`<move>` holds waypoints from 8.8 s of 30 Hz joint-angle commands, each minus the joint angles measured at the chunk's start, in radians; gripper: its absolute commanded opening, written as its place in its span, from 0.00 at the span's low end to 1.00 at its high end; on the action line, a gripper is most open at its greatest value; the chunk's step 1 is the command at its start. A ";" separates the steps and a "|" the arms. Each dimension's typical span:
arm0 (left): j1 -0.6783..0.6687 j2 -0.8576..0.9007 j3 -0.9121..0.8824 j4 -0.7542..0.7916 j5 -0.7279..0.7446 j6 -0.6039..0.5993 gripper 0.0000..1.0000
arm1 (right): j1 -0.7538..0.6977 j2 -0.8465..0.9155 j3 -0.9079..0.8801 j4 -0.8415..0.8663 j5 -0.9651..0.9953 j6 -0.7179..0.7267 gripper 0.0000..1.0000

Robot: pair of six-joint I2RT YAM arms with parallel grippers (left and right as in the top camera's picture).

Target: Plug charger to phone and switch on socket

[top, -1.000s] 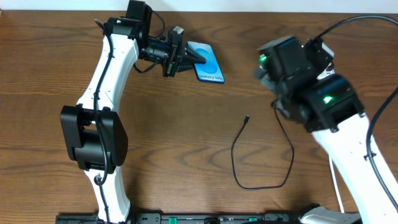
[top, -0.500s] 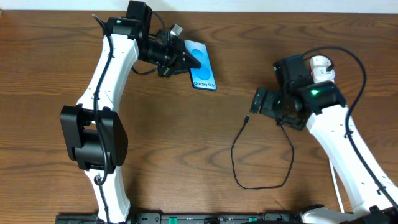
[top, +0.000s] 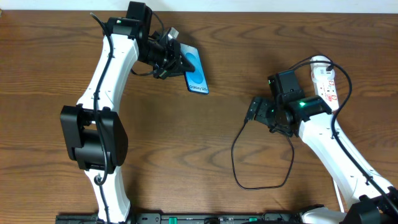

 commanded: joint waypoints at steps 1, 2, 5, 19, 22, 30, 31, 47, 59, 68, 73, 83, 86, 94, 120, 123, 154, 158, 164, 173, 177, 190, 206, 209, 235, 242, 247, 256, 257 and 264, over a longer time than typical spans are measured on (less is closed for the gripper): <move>-0.009 -0.029 0.007 -0.001 -0.002 0.024 0.07 | 0.011 0.037 -0.009 0.011 -0.014 0.007 0.90; -0.011 -0.029 0.007 0.000 -0.005 0.024 0.07 | 0.010 0.051 -0.009 0.015 -0.027 0.006 0.90; -0.017 -0.029 0.007 0.000 -0.026 0.024 0.07 | 0.010 0.101 -0.009 0.037 -0.071 0.000 0.90; -0.028 -0.029 0.006 -0.001 -0.077 0.023 0.07 | 0.027 0.132 -0.010 0.130 -0.060 0.020 0.86; -0.029 -0.029 0.006 -0.001 -0.077 0.023 0.07 | 0.051 0.139 -0.010 0.130 -0.060 0.042 0.72; -0.029 -0.029 0.006 -0.002 -0.077 0.024 0.07 | 0.080 0.195 -0.010 0.132 0.021 0.072 0.61; -0.029 -0.029 0.006 -0.002 -0.077 0.023 0.07 | 0.079 0.203 -0.010 0.132 0.021 0.072 0.60; -0.029 -0.029 0.006 -0.001 -0.077 0.023 0.07 | 0.080 0.332 -0.010 0.184 0.018 0.098 0.65; -0.029 -0.029 0.006 -0.001 -0.077 0.023 0.07 | 0.081 0.334 -0.010 0.179 -0.003 0.102 0.40; -0.029 -0.029 0.006 -0.001 -0.077 0.023 0.07 | 0.096 0.386 -0.010 0.179 -0.008 0.135 0.36; -0.029 -0.029 0.006 -0.001 -0.077 0.023 0.07 | 0.097 0.388 -0.010 0.180 -0.021 0.135 0.33; -0.029 -0.029 0.006 -0.001 -0.077 0.023 0.07 | 0.111 0.388 -0.010 0.198 -0.043 0.135 0.26; -0.029 -0.029 0.006 -0.002 -0.077 0.023 0.07 | 0.112 0.388 -0.010 0.199 -0.040 0.135 0.25; -0.029 -0.029 0.006 -0.001 -0.077 0.023 0.07 | 0.111 0.388 -0.010 0.203 0.003 0.136 0.26; -0.029 -0.029 0.006 -0.005 -0.077 0.023 0.07 | 0.110 0.388 -0.010 0.210 0.055 0.135 0.23; -0.029 -0.029 0.006 -0.005 -0.077 0.023 0.07 | 0.111 0.388 -0.010 0.210 0.055 0.135 0.22; -0.029 -0.029 0.006 -0.005 -0.076 0.023 0.07 | 0.111 0.388 -0.010 0.209 0.024 0.135 0.19; -0.029 -0.029 0.006 -0.005 -0.076 0.023 0.07 | 0.111 0.388 -0.010 0.209 0.017 0.135 0.19; -0.029 -0.029 0.006 -0.005 -0.076 0.023 0.07 | 0.111 0.388 -0.010 0.210 0.018 0.135 0.14; -0.029 -0.029 0.006 -0.005 -0.076 0.023 0.07 | 0.111 0.388 -0.010 0.210 0.018 0.135 0.10; -0.029 -0.029 0.006 -0.005 -0.076 0.023 0.07 | 0.111 0.388 -0.010 0.213 0.018 0.135 0.08; -0.029 -0.030 0.006 0.060 0.127 0.067 0.07 | 0.100 0.364 -0.005 0.219 -0.031 0.117 0.01; -0.035 -0.032 0.006 0.592 0.648 -0.135 0.07 | 0.008 0.004 -0.005 0.255 -0.510 -0.301 0.01; -0.049 -0.039 0.006 0.731 0.647 -0.238 0.07 | 0.006 -0.017 -0.005 0.271 -0.614 -0.356 0.01; -0.085 -0.054 0.006 1.133 0.646 -0.569 0.07 | -0.105 -0.021 -0.005 0.566 -1.082 -0.247 0.01; -0.085 -0.054 0.006 1.133 0.635 -0.565 0.07 | -0.126 -0.053 -0.005 0.633 -1.083 -0.176 0.01; -0.085 -0.054 0.006 1.132 0.636 -0.565 0.07 | -0.126 -0.058 -0.005 0.685 -1.083 -0.117 0.01; -0.085 -0.054 0.006 1.132 0.636 -0.565 0.07 | -0.126 -0.058 -0.005 0.777 -1.082 -0.057 0.01; -0.085 -0.054 0.006 1.132 0.636 -0.565 0.07 | -0.126 -0.058 -0.005 0.784 -1.082 -0.055 0.01; -0.085 -0.054 0.005 1.131 0.635 -0.561 0.07 | -0.127 -0.058 -0.005 0.800 -1.044 -0.022 0.02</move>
